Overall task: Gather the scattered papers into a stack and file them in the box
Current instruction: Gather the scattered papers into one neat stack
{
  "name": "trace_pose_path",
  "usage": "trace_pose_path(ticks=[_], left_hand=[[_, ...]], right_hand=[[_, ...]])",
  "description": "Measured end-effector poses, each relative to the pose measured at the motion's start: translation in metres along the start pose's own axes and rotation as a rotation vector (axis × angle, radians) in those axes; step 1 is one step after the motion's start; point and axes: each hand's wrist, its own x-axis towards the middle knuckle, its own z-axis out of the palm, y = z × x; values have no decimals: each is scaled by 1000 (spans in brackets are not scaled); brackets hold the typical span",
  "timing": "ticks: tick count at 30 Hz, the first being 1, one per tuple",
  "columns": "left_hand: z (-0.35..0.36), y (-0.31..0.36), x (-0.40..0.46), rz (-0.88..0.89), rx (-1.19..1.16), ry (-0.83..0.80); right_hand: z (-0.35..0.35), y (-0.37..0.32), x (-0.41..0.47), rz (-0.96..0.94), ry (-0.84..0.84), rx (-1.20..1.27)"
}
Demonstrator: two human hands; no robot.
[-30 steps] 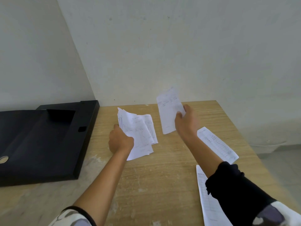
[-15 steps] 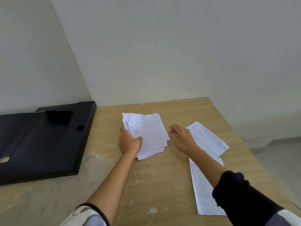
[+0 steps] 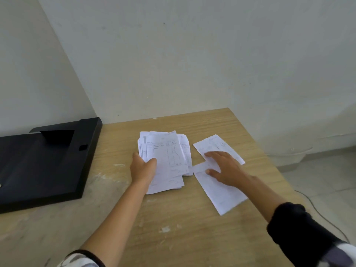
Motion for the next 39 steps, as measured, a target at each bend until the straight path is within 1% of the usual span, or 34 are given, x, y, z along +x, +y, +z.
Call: trace_pose_path(ticks=[3, 5, 7, 8, 9, 10, 11, 13, 16, 18, 21, 24, 27, 30, 32, 34, 36, 39], left_hand=[[1, -2, -10, -24, -35, 41], [4, -3, -16, -40, -52, 60], [7, -3, -22, -58, -65, 56], [9, -4, -25, -68, -78, 48], [11, -4, -28, -79, -94, 42], [14, -3, -31, -91, -116, 40], [16, -2, -33, -106, -141, 47], [19, -1, -37, -128, -196, 100], [17, 1, -38, -119, -241, 194], [14, 2, -37, -107, -225, 209], [12, 2, -37, -128, -220, 212], [10, 2, -38, -157, -247, 223], [1, 3, -35, -109, -196, 249], [-11, 2, -31, -98, -152, 266], [-14, 2, -32, -128, -165, 246], [-14, 0, -34, -161, -202, 206], [-13, -2, -37, -171, -236, 189], [-14, -5, -40, -143, -256, 231]], right_hand=[[11, -17, 23, 45, 42, 52], [11, -28, 30, 10, 67, 120], [8, -30, 29, -42, 181, 204], [7, -26, 27, -23, 263, 212], [6, -22, 24, 39, 319, 177], [5, -17, 21, 116, 341, 112], [5, -14, 19, 205, 298, 49], [7, -11, 17, 312, 191, 11], [6, -17, 19, 363, 165, -38], [3, -22, 23, 387, 142, -80], [3, -33, 27, 433, 70, -37], [2, -39, 27, 458, 19, -36], [-2, -46, 27, 463, -2, -52], [-2, -57, 28, 384, -21, -210], [1, -63, 29, 335, -26, -250], [2, -67, 30, 329, -17, -200], [2, -70, 29, 379, 21, -35], [1, -69, 31, 450, 61, 172]])
